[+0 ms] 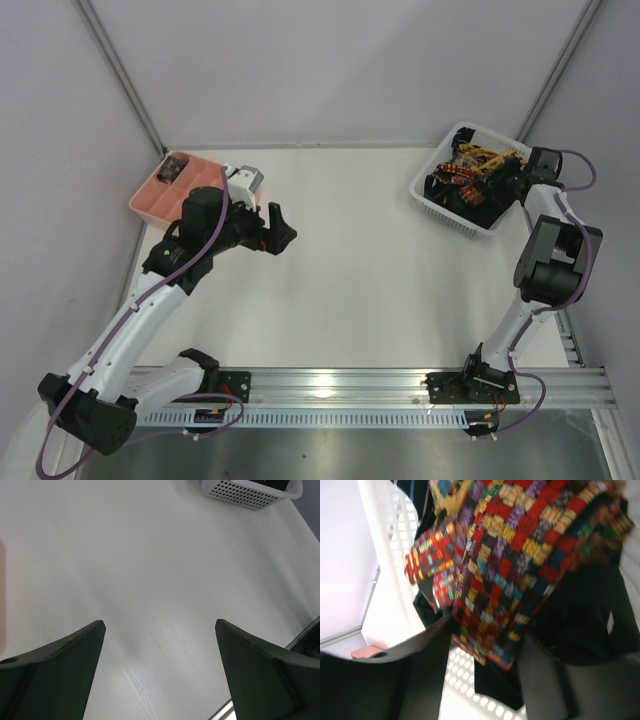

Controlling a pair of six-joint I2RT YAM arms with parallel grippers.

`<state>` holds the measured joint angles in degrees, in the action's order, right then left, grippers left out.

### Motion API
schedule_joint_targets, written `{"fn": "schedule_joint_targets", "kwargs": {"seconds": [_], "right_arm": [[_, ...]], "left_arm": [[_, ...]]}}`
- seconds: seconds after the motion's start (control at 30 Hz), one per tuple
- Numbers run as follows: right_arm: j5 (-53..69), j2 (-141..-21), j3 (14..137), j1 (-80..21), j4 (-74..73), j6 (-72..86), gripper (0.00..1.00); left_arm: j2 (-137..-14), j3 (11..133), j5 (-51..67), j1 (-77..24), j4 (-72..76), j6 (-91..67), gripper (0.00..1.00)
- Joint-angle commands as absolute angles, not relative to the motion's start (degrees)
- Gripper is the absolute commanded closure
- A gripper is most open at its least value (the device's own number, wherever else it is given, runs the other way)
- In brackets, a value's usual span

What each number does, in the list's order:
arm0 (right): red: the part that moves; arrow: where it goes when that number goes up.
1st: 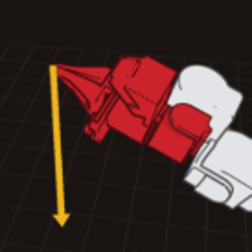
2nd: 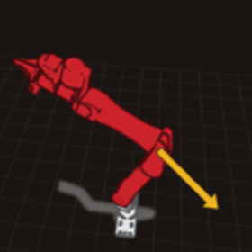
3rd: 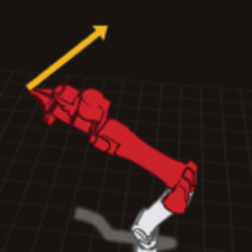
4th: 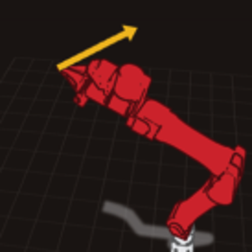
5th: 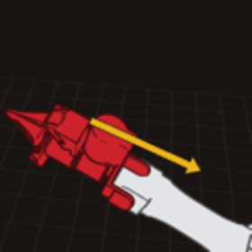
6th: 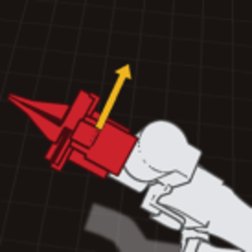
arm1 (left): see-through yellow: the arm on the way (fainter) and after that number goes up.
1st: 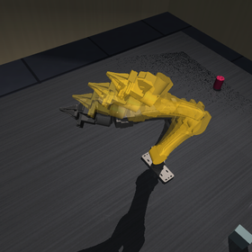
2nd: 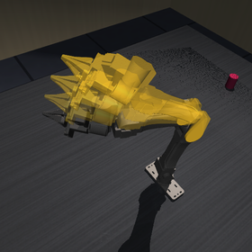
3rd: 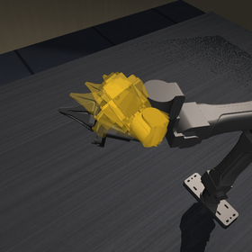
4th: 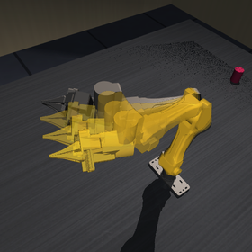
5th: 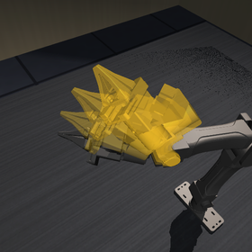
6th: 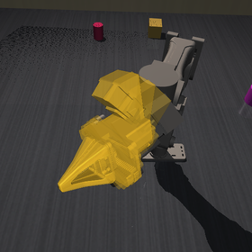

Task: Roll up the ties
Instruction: Grab a tie with the right arm, then move the tie to the center of the board

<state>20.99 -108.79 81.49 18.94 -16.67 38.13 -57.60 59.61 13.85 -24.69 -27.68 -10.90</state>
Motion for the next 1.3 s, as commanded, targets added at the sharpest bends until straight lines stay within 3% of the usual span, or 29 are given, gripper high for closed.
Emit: {"fn": "schedule_joint_targets", "kwargs": {"seconds": [0.0,0.1,0.17,0.3,0.77,1.03,1.17,1.27], "right_arm": [[23.11,-111.79,87.0,18.37,-12.48,39.63,0.49],[24.25,-113.02,90.17,17.23,-12.3,41.22,0.62],[25.31,-113.29,92.79,16.27,-13.01,42.88,0.82],[27.51,-109.7,96.23,13.63,-13.79,45.7,0.99],[44.9,-94.76,105.81,-3.68,-10.72,53.79,1.0],[46.23,-86.05,105.91,-12.91,-12.66,55.64,1.0],[43.77,-81.66,99.87,-18.1,-13.45,53.88,1.0],[40.8,-77.01,88.36,-19.77,-11.43,54.49,1.0]], "left_arm": [[-58.18,62.93,15.29,-24.96,-28.21,-9.76,0.02],[-58.27,63.37,15.12,-24.87,-28.91,-10.37,0.03],[-58.19,63.37,14.42,-24.87,-29.35,-11.25,0.04],[-57.92,63.63,12.04,-24.79,-30.23,-13.09,0.06],[-52.48,62.67,18.54,-23.91,-24.88,-26.18,0.05],[-45.18,65.73,15.12,-23.73,-25.75,-30.85,0.04],[-39.22,67.32,12.13,-23.73,-26.54,-31.55,0.02],[-36.83,67.15,12.39,-23.73,-27.41,-32.78,0.01]]}}
